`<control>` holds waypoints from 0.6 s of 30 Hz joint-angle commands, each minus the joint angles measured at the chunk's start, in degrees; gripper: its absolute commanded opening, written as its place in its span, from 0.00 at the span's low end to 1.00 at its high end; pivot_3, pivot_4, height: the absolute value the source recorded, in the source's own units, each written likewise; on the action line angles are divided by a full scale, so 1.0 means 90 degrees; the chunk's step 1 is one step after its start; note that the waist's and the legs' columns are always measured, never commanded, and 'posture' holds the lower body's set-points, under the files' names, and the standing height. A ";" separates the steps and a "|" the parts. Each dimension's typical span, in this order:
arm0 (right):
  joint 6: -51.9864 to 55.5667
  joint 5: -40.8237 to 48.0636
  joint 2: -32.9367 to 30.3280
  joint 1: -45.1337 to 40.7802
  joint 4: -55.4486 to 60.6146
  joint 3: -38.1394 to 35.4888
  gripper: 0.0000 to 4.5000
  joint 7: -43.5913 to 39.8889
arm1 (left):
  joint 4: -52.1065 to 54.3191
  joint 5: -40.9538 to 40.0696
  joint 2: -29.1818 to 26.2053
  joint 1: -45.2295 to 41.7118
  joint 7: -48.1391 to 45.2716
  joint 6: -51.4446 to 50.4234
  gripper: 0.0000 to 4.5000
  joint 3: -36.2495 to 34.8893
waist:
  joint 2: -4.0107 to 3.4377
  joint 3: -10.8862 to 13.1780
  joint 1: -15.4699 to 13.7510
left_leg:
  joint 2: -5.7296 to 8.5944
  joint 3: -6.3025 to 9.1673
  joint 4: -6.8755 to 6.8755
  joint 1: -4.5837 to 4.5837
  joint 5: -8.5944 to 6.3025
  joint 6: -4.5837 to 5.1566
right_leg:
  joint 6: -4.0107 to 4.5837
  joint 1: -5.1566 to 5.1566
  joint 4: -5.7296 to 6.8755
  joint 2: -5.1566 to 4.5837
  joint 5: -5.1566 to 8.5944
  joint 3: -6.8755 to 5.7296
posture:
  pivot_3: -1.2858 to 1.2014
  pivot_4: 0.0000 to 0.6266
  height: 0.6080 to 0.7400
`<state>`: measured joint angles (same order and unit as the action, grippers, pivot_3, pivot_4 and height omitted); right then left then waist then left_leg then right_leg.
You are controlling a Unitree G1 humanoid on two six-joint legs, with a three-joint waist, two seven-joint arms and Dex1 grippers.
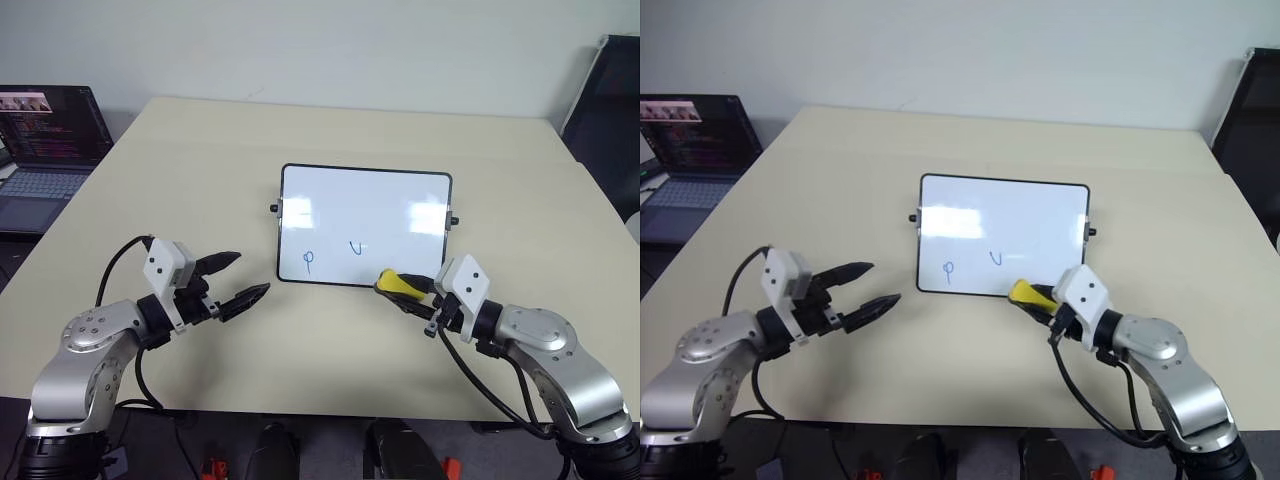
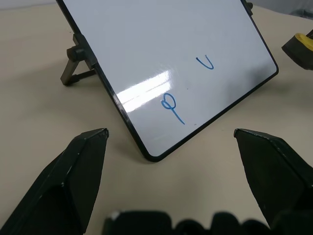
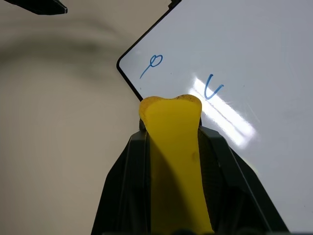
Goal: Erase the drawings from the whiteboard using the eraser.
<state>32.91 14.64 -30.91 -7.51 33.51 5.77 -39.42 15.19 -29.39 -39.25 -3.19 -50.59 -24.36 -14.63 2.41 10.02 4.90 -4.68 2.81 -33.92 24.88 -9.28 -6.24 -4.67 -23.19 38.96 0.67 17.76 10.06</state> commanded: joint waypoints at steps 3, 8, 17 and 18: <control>-0.0183 0.0041 -0.0020 -0.0051 0.0217 0.0048 0.22 0.0017 | 0.0296 -0.0015 -0.0047 -0.0112 0.0023 0.0094 1.00 0.0074 | 0.0000 0.0000 -0.0005 | 0.0000 0.0000 0.0002 0.0001 0.0000 0.0000 | 0.0000 0.0000 -0.0001 0.0000 0.0001 0.0000 | 0.52 0.24 1.00; -0.0154 0.0021 -0.0076 -0.0010 0.0267 0.0093 0.22 0.0012 | 0.0362 -0.0015 -0.0126 -0.0077 -0.0113 0.0087 1.00 0.0156 | 0.0000 0.0000 -0.0005 | 0.0000 0.0000 0.0001 0.0000 0.0000 0.0000 | -0.0001 0.0000 0.0000 0.0001 0.0000 0.0000 | 0.52 0.24 1.00; -0.0592 -0.1162 0.0231 -0.1181 -0.0675 0.0806 0.22 0.0729 | 0.0284 0.0117 -0.0244 -0.0210 -0.0401 0.0177 1.00 0.0523 | -0.0001 0.0002 0.0035 | -0.0001 -0.0001 -0.0004 -0.0003 0.0000 0.0000 | 0.0000 0.0000 0.0002 0.0002 -0.0008 0.0001 | 0.52 0.24 1.00; -0.0607 -0.1306 0.0338 -0.1399 -0.0872 0.0924 0.22 0.0825 | 0.0259 0.0112 -0.0244 -0.0267 -0.0422 0.0175 1.00 0.0565 | 0.0000 0.0001 0.0028 | -0.0001 -0.0001 -0.0005 -0.0003 0.0003 0.0001 | -0.0001 -0.0002 0.0003 0.0002 -0.0017 0.0001 | 0.52 0.24 1.00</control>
<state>29.29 5.21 -28.54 -18.61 26.31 13.00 -33.61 16.26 -28.32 -41.17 -4.68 -53.79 -23.93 -9.47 2.41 10.03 5.16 -4.69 2.82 -33.96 24.85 -9.22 -6.19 -4.67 -23.21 38.98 0.69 17.58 10.06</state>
